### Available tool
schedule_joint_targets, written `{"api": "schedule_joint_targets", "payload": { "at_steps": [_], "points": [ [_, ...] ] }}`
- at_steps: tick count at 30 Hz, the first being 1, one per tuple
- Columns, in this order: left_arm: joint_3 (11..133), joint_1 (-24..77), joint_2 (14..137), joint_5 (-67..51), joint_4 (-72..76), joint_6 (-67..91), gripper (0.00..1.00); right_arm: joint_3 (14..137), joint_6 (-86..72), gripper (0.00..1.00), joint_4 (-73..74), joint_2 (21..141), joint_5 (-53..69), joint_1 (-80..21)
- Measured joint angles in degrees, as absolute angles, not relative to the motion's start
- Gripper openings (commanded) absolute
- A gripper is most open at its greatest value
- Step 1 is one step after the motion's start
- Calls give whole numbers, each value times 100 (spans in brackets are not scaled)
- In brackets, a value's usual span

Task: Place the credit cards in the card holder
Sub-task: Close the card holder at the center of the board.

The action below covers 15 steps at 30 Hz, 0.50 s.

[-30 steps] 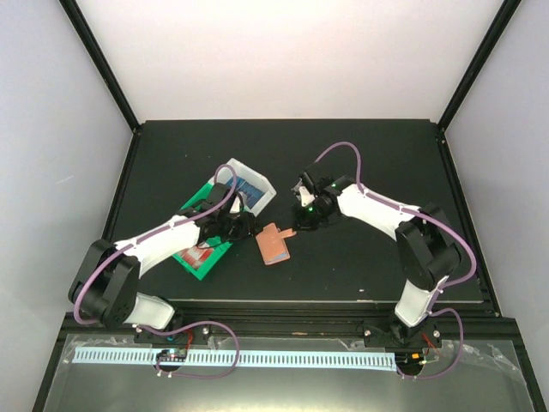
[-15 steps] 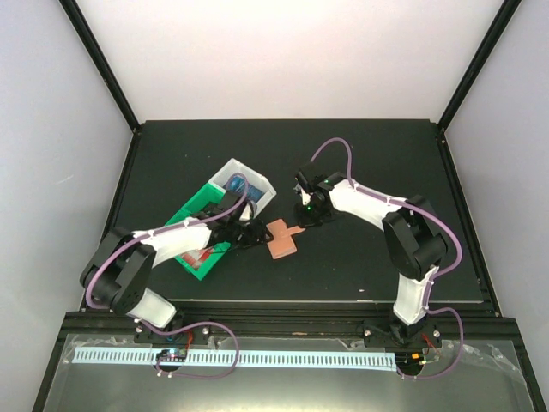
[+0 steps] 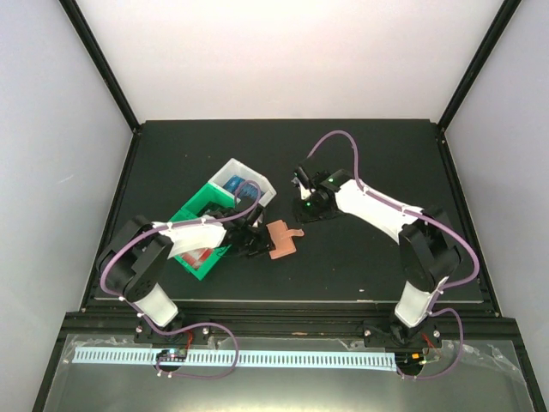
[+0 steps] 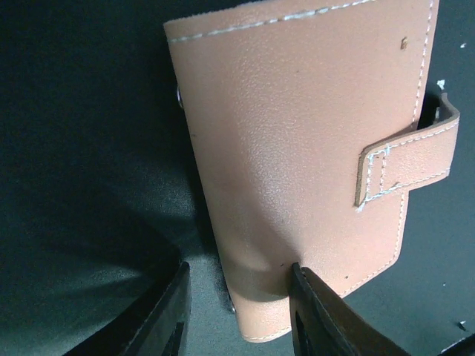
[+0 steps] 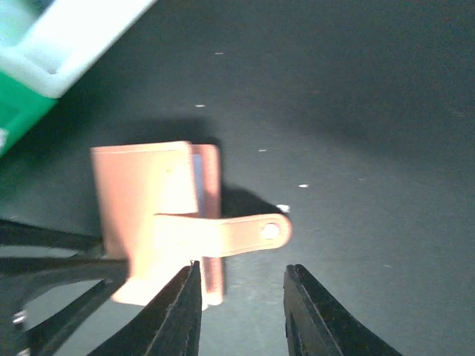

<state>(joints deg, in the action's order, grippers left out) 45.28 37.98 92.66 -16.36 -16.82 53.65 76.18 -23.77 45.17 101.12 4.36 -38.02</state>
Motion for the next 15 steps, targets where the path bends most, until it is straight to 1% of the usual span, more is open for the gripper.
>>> {"api": "schedule_joint_targets", "payload": {
  "at_steps": [4, 11, 15],
  "points": [
    [4665, 3813, 9345, -1553, -1861, 5415, 38, 7618, -2449, 30, 4318, 10114, 952, -3874],
    [4683, 3835, 9356, -1507, -1876, 5470, 38, 7620, -2447, 35, 4047, 10779, 1439, -3892],
    [4683, 3839, 9356, -1507, -1868, 5478, 41, 7623, -2427, 34, 3962, 11026, 1527, -3892]
  ]
}}
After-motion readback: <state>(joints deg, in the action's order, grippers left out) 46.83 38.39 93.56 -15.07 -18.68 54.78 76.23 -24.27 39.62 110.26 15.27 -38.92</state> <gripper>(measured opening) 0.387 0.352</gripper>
